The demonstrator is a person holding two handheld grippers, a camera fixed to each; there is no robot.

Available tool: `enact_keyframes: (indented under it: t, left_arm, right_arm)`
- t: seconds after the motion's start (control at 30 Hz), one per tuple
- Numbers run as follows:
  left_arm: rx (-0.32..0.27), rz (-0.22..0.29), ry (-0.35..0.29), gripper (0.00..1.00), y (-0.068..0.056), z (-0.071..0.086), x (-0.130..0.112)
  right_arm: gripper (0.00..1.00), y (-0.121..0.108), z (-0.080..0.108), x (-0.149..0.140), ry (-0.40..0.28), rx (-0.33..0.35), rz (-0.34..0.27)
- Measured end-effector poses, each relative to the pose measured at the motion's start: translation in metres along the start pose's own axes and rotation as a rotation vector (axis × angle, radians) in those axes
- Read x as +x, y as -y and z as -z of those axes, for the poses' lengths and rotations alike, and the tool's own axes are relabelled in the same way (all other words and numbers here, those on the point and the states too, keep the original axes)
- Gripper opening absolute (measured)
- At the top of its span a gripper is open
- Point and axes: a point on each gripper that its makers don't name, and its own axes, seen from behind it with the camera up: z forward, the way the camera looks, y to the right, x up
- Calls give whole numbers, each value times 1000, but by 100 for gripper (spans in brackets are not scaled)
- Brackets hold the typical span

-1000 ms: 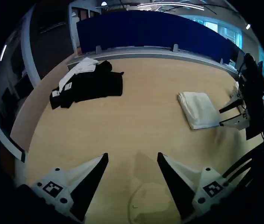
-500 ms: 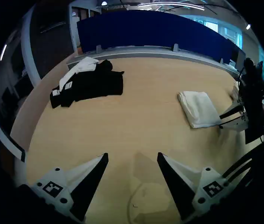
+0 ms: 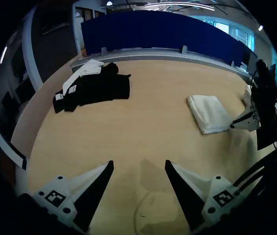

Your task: Fold towel

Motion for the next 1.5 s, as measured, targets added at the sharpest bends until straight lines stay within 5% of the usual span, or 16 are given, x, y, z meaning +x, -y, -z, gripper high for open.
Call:
enact_keyframes:
  t: [0.3, 0.87, 1.5]
  left_arm:
    - [-3, 5, -4, 98, -2, 4, 4]
    - [-15, 18, -60, 98, -10, 14, 32]
    - [-20, 25, -70, 98, -19, 19, 40]
  right_arm:
    - [5, -8, 28, 42, -75, -17, 52]
    - [5, -38, 116, 146, -240, -79, 152]
    - [5, -100, 176, 161, -286, -142, 97]
